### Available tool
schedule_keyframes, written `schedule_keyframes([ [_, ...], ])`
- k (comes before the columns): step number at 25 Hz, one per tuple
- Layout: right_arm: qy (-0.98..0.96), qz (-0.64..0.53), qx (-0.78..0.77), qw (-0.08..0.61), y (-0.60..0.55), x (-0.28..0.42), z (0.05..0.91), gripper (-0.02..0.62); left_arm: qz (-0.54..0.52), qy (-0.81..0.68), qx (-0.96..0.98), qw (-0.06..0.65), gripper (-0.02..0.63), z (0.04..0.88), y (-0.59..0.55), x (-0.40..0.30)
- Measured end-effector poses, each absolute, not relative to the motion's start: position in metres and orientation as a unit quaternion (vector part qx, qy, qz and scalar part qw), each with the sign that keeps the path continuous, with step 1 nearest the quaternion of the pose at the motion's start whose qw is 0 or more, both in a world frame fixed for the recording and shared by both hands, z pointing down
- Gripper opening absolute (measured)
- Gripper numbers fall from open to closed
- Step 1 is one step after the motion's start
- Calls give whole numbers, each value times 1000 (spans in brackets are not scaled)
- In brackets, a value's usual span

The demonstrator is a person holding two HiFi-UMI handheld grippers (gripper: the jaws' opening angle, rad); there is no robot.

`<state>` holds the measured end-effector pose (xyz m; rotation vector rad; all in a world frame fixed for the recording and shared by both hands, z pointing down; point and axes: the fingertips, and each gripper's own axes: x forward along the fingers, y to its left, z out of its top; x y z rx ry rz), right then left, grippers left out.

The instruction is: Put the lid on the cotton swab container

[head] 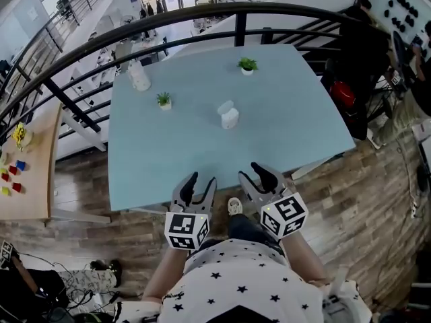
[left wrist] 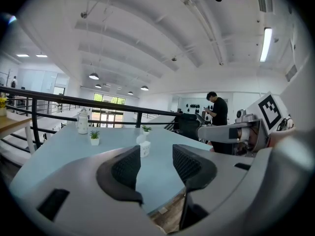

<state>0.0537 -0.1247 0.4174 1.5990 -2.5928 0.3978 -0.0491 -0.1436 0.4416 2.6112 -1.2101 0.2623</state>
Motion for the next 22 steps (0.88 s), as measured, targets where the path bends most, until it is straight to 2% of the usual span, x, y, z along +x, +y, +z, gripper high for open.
schedule_keyframes([
  [10, -855, 135, 499, 47, -209, 96, 412, 155, 97, -428, 889, 134, 184, 442, -216, -1],
  [22, -872, 140, 465, 57, -295, 112, 419, 155, 120, -434, 883, 133, 184, 461, -287, 23],
])
